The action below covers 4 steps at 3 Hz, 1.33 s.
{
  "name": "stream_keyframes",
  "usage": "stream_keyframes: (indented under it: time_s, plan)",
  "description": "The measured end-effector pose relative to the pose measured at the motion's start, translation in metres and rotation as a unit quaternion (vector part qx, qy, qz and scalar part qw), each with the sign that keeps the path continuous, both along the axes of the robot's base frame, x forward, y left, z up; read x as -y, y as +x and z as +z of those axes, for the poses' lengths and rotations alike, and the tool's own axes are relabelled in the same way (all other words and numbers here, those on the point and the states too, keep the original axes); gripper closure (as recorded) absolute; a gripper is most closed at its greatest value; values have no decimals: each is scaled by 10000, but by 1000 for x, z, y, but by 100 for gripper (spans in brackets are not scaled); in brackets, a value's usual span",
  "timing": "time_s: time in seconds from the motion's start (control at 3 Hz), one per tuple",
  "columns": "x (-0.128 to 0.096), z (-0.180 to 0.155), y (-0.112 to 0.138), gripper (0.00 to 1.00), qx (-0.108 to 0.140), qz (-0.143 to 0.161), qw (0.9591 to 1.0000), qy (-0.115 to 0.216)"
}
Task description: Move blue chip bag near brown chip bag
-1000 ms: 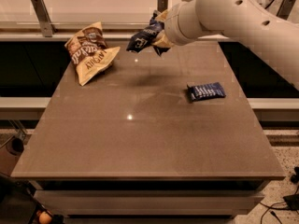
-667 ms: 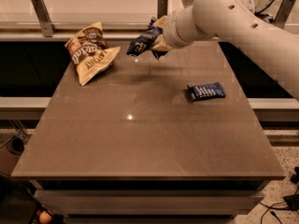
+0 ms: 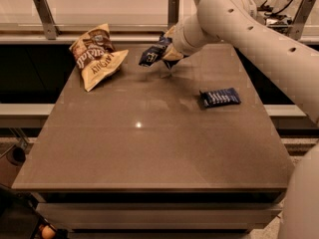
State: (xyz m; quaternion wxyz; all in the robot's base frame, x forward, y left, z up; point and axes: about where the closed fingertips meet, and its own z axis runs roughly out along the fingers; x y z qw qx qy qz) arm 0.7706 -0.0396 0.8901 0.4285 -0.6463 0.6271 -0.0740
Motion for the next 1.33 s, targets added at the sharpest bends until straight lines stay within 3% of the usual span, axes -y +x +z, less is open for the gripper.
stream_keyframes:
  time_s: [0.67,1.33]
  plan:
    - [-26,-2,30,100,-51,350,9989,-307]
    - [-30,-4,31,59,-64,378,9988,-299]
